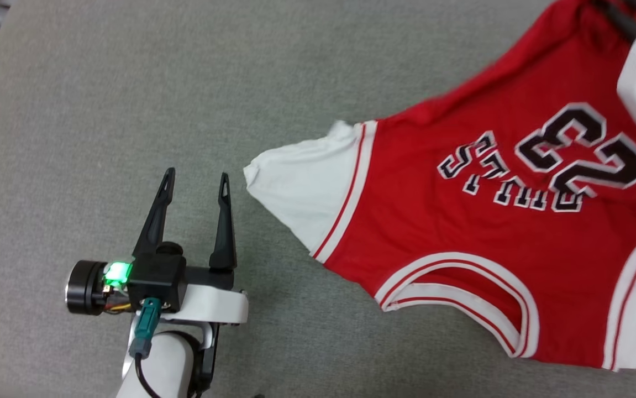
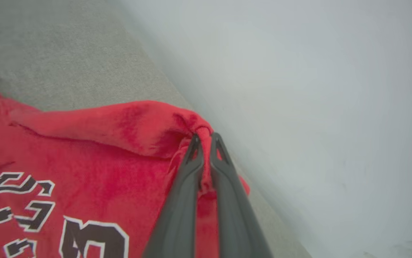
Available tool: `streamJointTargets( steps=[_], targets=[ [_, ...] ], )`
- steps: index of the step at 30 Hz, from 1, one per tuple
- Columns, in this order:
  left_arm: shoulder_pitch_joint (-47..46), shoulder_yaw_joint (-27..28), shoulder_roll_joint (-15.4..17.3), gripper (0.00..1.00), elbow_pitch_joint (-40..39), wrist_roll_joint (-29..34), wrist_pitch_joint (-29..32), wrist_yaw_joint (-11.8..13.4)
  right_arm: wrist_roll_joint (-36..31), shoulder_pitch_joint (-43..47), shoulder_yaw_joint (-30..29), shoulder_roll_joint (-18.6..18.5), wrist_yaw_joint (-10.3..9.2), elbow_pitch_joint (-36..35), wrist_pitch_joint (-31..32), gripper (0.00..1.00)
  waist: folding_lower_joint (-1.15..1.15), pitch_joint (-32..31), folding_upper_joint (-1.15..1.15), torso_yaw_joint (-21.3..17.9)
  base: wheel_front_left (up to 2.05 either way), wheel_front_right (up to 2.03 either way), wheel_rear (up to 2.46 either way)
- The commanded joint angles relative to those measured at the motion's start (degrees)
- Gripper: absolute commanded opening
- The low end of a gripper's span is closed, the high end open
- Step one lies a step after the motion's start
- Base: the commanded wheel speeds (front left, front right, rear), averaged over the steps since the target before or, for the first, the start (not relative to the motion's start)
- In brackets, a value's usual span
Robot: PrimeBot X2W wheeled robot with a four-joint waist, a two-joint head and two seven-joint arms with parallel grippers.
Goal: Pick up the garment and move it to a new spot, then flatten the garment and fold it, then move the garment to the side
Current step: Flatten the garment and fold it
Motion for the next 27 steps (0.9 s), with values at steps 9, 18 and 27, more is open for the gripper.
streamJointTargets(
  steps=[9, 18, 27],
  targets=[
    [-2.9, -0.1, -1.9, 1.00, 0.2, -0.2, -0.1, -0.5, -0.9, -10.0, 7.3, 7.5, -0.08, 25.8, -0.1, 0.00, -0.01, 5.6, 0.00, 4.2, 0.00, 0.00, 0.00],
    [-3.2, 0.6, -2.3, 1.00, 0.6, 0.0, -0.1, -0.8, 6.8, -7.4, 14.5, 10.3, -0.04, 33.6, 5.9, 0.00, -0.01, 6.2, 0.00, 4.2, 0.00, 0.00, 0.00],
    [-2.1, 1.8, -1.3, 1.00, 1.7, 0.5, -0.1, -1.4, 10.8, -8.3, 15.2, 11.6, -0.07, 35.2, -4.6, 1.00, -0.01, 2.3, 0.00, 2.3, 0.00, 0.00, 0.00]
  ],
)
